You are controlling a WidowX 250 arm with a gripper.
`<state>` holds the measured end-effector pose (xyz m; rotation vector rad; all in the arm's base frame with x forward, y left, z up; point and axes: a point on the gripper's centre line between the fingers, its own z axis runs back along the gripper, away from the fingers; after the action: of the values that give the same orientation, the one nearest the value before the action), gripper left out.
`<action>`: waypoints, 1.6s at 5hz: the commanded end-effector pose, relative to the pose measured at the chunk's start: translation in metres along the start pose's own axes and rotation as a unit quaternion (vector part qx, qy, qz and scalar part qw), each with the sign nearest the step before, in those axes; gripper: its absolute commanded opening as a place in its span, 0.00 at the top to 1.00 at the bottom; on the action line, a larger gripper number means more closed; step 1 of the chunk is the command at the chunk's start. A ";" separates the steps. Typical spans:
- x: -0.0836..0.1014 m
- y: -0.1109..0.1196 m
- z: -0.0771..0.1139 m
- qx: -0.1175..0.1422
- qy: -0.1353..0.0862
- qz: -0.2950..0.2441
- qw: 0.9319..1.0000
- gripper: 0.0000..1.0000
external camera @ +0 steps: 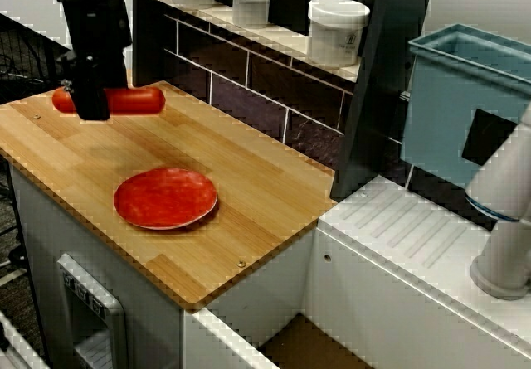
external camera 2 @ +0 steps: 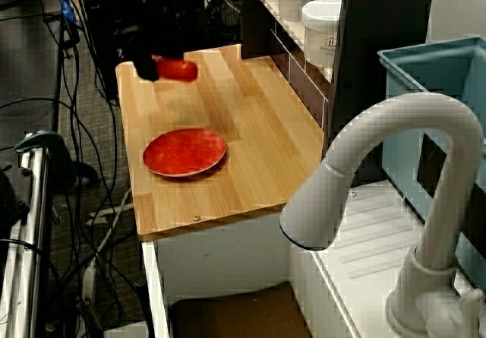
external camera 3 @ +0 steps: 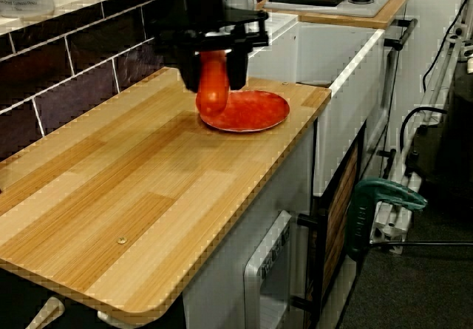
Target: Put the object on the plate
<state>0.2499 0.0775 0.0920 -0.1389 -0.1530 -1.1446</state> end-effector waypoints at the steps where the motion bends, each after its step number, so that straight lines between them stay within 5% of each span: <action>1: 0.022 -0.007 0.008 0.035 0.024 -0.079 0.996 1.00; 3: 0.033 -0.019 0.011 0.044 0.027 -0.089 0.995 1.00; 6: 0.030 -0.038 -0.034 0.053 0.058 -0.061 0.995 1.00; 8: 0.042 -0.038 -0.046 0.055 0.071 -0.038 0.995 1.00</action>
<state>0.2320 0.0143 0.0486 0.0256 -0.0765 -1.2116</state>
